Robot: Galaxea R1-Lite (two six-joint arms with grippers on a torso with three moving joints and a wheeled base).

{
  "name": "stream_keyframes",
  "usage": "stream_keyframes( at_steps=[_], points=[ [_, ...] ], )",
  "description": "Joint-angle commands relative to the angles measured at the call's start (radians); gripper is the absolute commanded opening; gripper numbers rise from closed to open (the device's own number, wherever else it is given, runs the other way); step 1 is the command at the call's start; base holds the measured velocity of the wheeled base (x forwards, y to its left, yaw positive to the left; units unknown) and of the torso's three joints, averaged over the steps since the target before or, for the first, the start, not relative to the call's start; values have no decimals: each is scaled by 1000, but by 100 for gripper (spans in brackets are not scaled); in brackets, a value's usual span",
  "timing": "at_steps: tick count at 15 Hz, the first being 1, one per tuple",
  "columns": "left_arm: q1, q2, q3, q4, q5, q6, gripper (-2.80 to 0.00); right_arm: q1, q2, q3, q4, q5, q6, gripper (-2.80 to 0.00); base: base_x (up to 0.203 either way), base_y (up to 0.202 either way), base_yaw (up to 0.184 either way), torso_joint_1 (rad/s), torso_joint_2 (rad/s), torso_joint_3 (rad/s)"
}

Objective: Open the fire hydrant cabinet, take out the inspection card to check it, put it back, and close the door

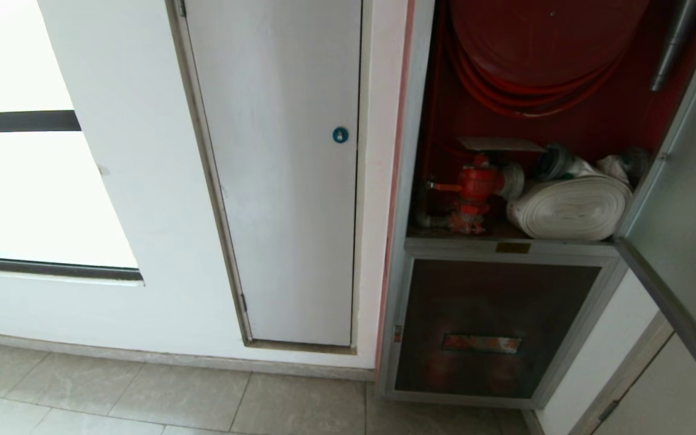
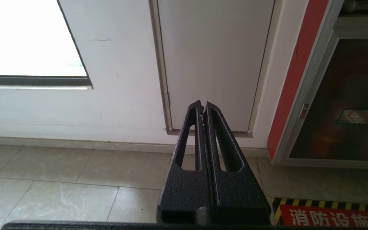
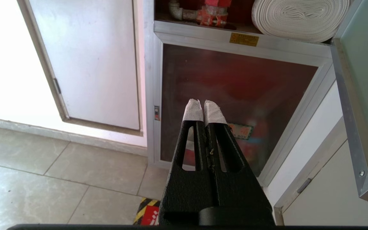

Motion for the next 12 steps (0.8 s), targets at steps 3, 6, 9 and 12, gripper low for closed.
stream_keyframes(
  at_steps=[3,6,9,12],
  points=[
    [0,1,6,-1,0,0,-280,1,0,0,0,0,-1,-280,0,0,0,0,0,0],
    [0,1,7,0,0,0,-280,1,0,0,0,0,-1,-280,0,0,0,0,0,0],
    [0,0,6,0,0,0,-280,1,0,-1,0,0,-1,-280,0,0,0,0,0,0],
    [0,1,6,0,0,0,-280,1,0,0,0,0,-1,-280,0,0,0,0,0,0]
  ],
)
